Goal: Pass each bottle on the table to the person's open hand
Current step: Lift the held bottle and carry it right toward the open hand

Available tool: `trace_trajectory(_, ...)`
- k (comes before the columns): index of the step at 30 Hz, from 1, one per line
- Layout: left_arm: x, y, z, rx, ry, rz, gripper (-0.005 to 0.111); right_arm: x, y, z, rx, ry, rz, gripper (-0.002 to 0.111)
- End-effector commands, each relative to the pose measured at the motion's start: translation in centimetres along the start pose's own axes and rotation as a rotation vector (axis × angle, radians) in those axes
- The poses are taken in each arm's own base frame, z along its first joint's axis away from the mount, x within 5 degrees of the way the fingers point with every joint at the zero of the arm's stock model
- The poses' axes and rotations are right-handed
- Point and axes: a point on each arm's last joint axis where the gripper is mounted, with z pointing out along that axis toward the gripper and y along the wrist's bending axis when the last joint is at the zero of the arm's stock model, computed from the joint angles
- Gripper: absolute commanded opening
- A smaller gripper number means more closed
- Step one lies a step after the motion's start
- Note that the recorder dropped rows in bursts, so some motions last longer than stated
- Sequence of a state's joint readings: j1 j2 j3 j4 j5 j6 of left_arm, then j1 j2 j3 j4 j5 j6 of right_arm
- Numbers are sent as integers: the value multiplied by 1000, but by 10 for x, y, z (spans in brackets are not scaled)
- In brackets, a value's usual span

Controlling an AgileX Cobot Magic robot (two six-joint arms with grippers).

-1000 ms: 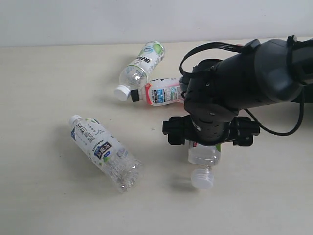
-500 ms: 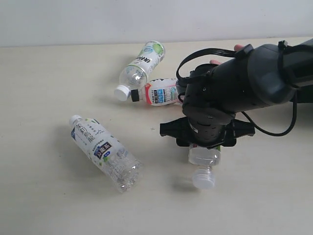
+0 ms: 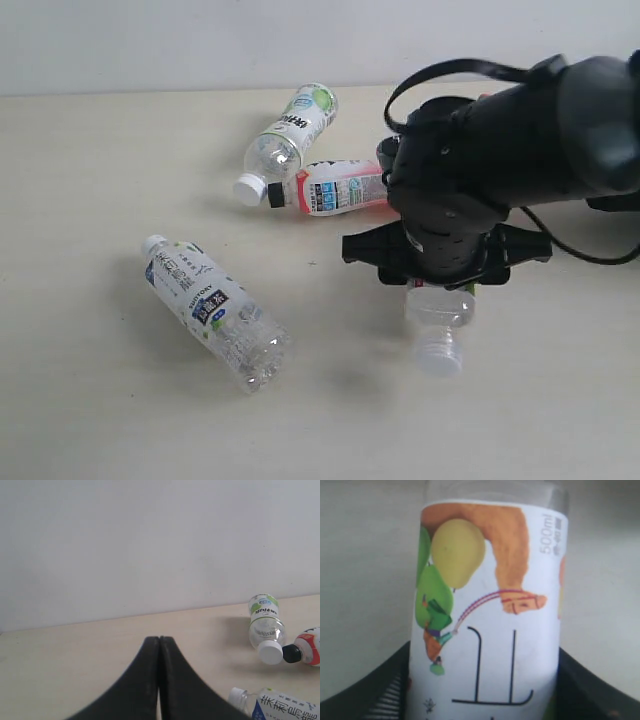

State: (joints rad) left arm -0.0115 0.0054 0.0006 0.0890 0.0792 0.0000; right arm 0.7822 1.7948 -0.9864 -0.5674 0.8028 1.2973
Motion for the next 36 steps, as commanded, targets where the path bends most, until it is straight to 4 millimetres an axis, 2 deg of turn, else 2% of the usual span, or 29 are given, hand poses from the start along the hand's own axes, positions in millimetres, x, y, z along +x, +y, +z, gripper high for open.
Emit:
trace_trajectory(1, -1, 0, 0, -2, -10, 0, 0, -5, -7, -35, -113, -26, -86, 0)
trace_trajectory(6, -1, 0, 0, -2, -10, 0, 0, -13, -31, -80, -164, -119, -139, 0)
trace_trajectory(11, -1, 0, 0, -2, -10, 0, 0, -21, -69, -125, -140, -285, -172, 0)
trace_trajectory(14, -1, 0, 0, -2, -10, 0, 0, -27, -92, -146, -137, -382, -139, 0)
trace_trajectory(17, -1, 0, 0, -2, -10, 0, 0, -37, -117, -157, -126, -424, -68, 0)
trace_trajectory(20, -1, 0, 0, -2, -10, 0, 0, -48, -131, -154, -109, -410, -74, 0)
trace_trajectory(24, -1, 0, 0, -2, -10, 0, 0, -63, -136, -138, -126, -352, -133, 0)
trace_trajectory(31, -1, 0, 0, -2, -10, 0, 0, -89, -132, -90, -93, -257, -201, 0)
trace_trajectory(36, -1, 0, 0, -2, -10, 0, 0, -96, -116, -59, -121, -222, -253, 0)
